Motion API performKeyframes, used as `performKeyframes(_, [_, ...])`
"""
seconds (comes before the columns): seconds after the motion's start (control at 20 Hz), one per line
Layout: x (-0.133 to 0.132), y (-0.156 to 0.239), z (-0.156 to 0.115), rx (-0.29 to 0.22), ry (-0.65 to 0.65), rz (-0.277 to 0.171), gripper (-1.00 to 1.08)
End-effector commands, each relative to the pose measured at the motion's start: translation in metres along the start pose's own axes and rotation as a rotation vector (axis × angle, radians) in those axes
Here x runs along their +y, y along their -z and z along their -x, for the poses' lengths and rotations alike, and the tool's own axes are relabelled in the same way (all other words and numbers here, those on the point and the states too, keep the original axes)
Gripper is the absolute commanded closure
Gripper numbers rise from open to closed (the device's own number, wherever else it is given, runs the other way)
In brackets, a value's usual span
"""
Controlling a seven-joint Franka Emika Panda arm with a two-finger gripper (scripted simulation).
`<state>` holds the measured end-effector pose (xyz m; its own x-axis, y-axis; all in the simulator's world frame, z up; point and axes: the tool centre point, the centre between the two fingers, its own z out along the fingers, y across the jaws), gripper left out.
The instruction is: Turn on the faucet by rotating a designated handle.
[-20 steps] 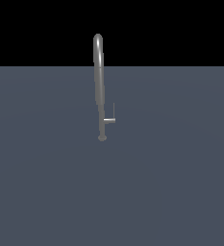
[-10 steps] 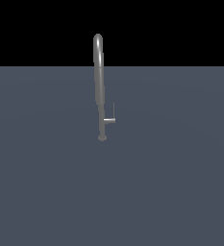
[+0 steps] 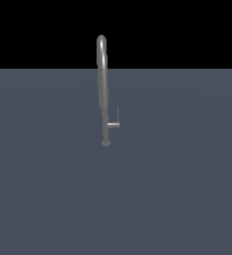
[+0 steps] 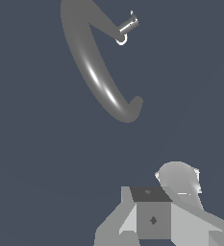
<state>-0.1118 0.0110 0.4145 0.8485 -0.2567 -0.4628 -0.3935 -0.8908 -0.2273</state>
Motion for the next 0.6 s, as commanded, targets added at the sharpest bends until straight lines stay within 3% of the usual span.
performKeyframes(0.0, [-0.003,-0.002,-0.016,-0.039,-0.036,-0.04,1.08])
performKeyframes(0.55, [-0.01,-0.016,-0.087,-0.22,-0.197,-0.221,1.08])
